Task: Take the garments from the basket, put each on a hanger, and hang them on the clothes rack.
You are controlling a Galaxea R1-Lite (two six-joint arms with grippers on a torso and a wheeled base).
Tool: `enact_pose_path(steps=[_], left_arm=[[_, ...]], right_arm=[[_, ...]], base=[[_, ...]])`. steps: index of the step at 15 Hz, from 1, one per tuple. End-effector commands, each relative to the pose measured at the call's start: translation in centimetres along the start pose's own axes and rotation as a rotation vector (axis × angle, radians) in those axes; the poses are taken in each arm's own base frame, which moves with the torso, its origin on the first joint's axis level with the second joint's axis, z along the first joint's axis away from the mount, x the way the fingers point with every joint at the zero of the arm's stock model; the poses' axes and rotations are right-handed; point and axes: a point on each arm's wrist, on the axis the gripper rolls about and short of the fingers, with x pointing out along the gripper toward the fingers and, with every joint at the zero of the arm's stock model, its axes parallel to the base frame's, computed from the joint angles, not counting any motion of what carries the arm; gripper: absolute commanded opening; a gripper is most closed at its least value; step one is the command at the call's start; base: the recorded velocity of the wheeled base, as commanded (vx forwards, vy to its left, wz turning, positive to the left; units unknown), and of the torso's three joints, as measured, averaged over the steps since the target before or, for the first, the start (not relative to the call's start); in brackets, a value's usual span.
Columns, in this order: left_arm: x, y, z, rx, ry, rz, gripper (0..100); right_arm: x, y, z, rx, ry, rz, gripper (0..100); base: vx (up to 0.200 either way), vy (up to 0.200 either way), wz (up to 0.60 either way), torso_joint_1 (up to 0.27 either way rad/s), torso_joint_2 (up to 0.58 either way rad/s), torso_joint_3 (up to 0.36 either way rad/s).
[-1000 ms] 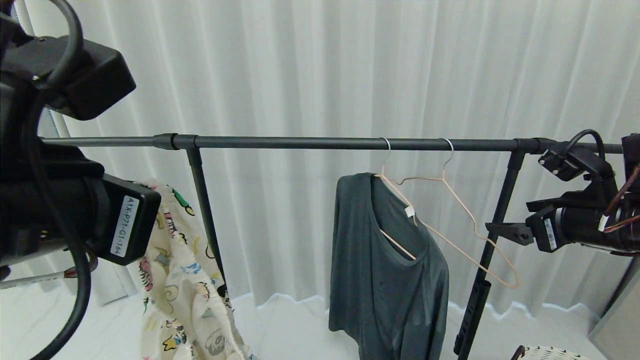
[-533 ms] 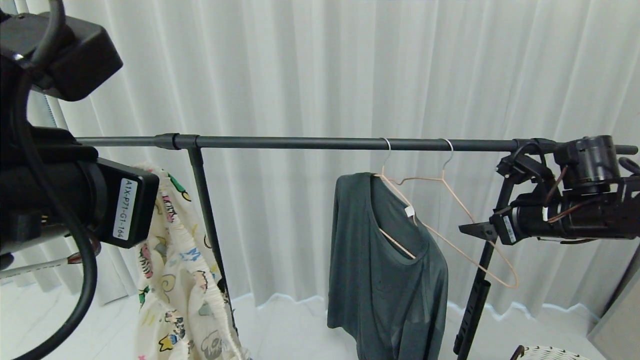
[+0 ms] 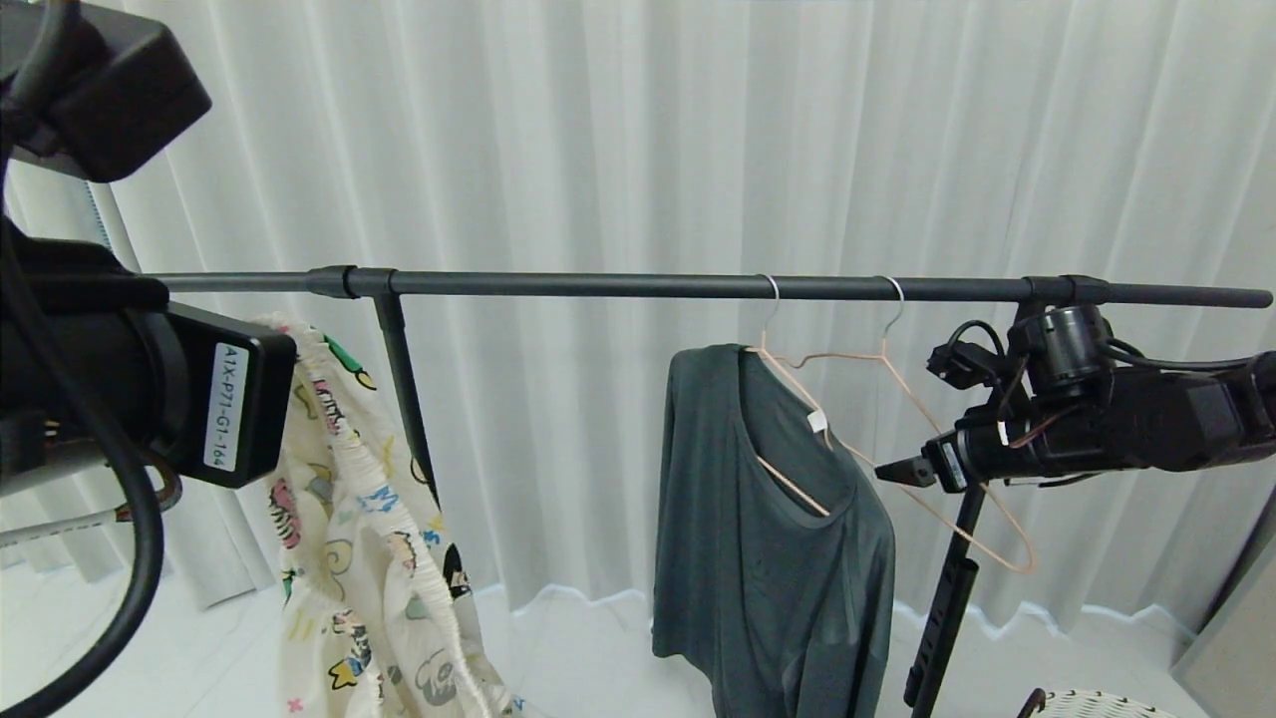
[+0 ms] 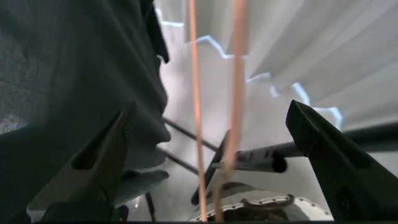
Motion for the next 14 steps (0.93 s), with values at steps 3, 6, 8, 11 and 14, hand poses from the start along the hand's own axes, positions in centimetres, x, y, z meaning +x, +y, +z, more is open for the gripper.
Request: enact_pose_path(steps=[3, 6, 8, 11, 14], left_arm=[[0.0, 0.0, 0.0, -0.001, 0.000, 0.001, 0], [-0.1, 0.1, 0.0, -0.002, -0.001, 0.000, 0], [-0.1, 0.1, 0.0, -0.002, -0.001, 0.000, 0], [-0.1, 0.1, 0.0, -0.002, -0.001, 0.000, 0], [-0.3, 0.3, -0.2, -0.004, -0.003, 0.000, 0]], right_arm=[[1.2, -0.3, -0.4, 0.005, 0.013, 0.004, 0], [1.3, -0.3, -0.2, 0.007, -0.006, 0.000, 0], [0.8, -0.2, 0.0, 0.011, -0.019, -0.002, 0], [-1.0, 0.2, 0.9, 0.053, -0.065, -0.007, 0], [-3.0, 0.7, 1.4, 0.075, -0.105, -0.012, 0]], base=[[0.000, 0.000, 0.00, 0.000, 0.00, 0.000], [0.000, 0.000, 0.00, 0.000, 0.00, 0.000], [0.000, 0.000, 0.00, 0.000, 0.00, 0.000], [0.000, 0.000, 0.00, 0.000, 0.00, 0.000], [0.000, 0.000, 0.00, 0.000, 0.00, 0.000]])
